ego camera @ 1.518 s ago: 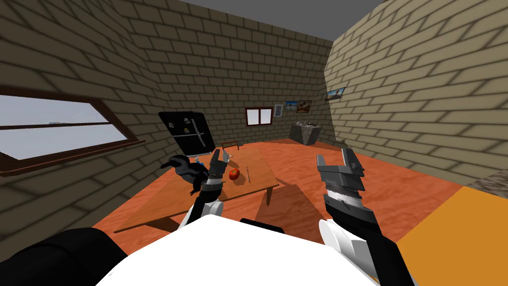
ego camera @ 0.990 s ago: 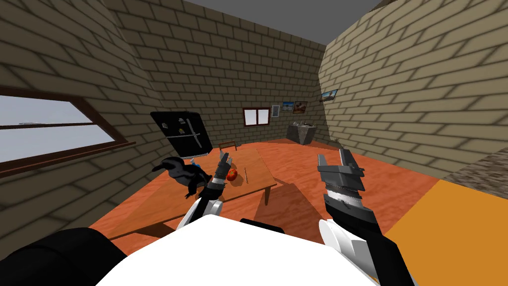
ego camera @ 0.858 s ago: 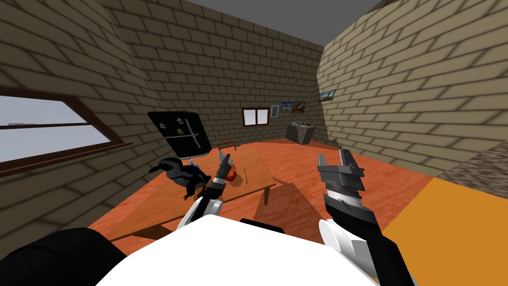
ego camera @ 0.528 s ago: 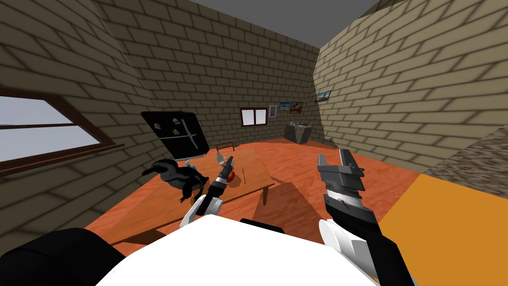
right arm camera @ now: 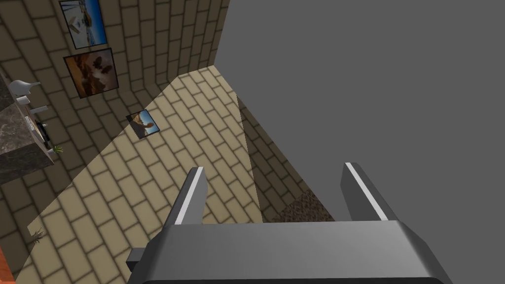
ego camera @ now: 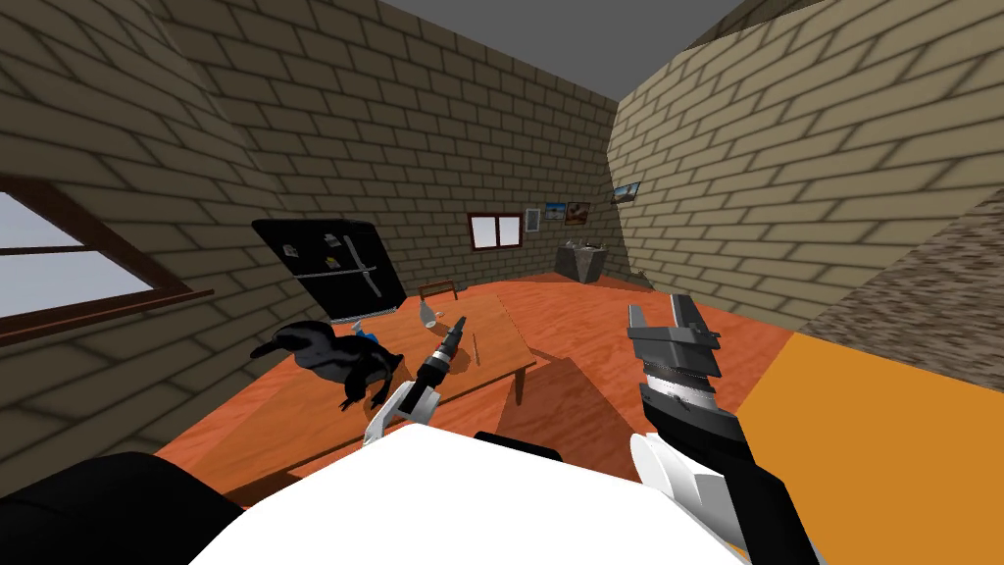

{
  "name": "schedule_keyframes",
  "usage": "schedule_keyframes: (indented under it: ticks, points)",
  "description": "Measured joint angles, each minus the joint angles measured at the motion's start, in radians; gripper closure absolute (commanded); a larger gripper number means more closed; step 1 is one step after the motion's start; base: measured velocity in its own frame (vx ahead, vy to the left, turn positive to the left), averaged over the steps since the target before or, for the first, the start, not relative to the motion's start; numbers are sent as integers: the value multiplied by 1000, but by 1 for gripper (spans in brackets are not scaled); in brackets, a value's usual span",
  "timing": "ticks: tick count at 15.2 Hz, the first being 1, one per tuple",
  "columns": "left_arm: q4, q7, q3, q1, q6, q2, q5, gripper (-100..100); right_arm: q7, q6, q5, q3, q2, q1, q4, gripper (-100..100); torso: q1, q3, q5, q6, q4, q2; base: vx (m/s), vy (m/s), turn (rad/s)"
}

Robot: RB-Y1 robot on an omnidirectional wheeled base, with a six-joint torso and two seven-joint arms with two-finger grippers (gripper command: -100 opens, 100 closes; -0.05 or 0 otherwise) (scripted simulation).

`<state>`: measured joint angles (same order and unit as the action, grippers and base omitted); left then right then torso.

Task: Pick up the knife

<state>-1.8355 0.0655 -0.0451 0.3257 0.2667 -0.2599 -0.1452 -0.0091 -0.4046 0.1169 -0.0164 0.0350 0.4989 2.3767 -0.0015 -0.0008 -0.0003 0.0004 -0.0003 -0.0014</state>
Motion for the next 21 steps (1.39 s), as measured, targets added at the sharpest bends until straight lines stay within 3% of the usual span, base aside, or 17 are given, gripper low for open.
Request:
schedule_keyframes:
  ticks: [18,21]
  points:
    - [389,25,20,-177,-161,-84,-131,-100,0,0,0,0,0,0,0,0,0,0,0,0,0,0,15,-22,-85]
    - [473,30,26,-212,-176,-92,-152,-100,0,0,0,0,0,0,0,0,0,0,0,0,0,0,16,-17,-76]
